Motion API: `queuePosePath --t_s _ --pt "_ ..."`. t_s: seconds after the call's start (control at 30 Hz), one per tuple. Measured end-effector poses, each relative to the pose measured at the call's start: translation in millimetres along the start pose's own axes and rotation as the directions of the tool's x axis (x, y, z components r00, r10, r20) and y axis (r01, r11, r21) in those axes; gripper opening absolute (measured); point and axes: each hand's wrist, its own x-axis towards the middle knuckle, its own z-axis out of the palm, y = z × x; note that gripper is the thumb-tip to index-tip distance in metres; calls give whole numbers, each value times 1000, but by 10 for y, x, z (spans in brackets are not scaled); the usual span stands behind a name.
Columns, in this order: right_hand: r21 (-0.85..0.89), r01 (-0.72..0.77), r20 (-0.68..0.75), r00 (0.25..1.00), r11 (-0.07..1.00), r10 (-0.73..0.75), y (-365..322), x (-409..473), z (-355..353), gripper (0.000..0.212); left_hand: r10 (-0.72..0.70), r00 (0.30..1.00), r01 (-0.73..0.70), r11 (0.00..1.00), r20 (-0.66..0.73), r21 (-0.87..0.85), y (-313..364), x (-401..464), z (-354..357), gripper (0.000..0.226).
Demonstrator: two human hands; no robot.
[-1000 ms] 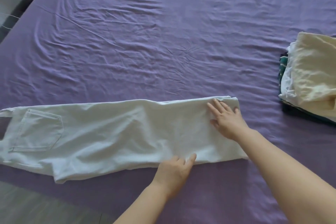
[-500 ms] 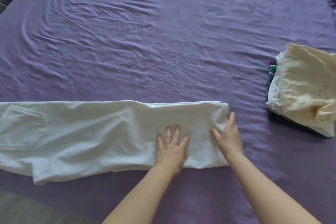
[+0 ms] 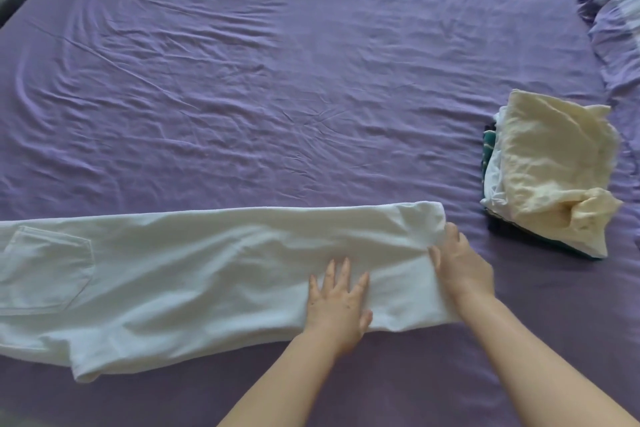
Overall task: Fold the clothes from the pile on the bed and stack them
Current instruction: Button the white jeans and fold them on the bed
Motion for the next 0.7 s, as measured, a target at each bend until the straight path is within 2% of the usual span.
queuePosePath --t_s 0.1,0.13,0.23,0.3,0.4,0.5,0.63,0.7 --pt "-355 164 0 985 920 -175 -31 -50 19 85 12 1000 -13 998 10 58 -85 -89 41 63" --pt "-427 208 -21 970 880 -240 -66 -88 67 92 6 1000 -6 998 3 60 -145 -139 60 63" --pt "-527 270 -22 944 806 -330 -283 -216 221 92 -46 999 47 997 -17 66 -434 -308 101 62" --pt "-548 320 23 930 773 -368 -495 -292 325 88 -82 997 83 993 -17 88 -671 -415 95 61" --pt "-501 479 200 875 721 -442 -905 -416 560 65 -146 989 149 986 -31 78 -1018 -562 71 61" --pt "-340 518 349 845 785 -406 -1358 -637 854 60 -221 972 226 972 -83 60 -1378 -756 38 57" --pt "-270 580 388 796 768 -465 -1890 -989 1197 56 -303 945 314 945 -125 89 -1956 -1063 -38 78" --pt "-241 634 402 754 735 -519 -2163 -1174 1324 58 -376 910 390 920 -175 49 -2267 -1208 -86 72"
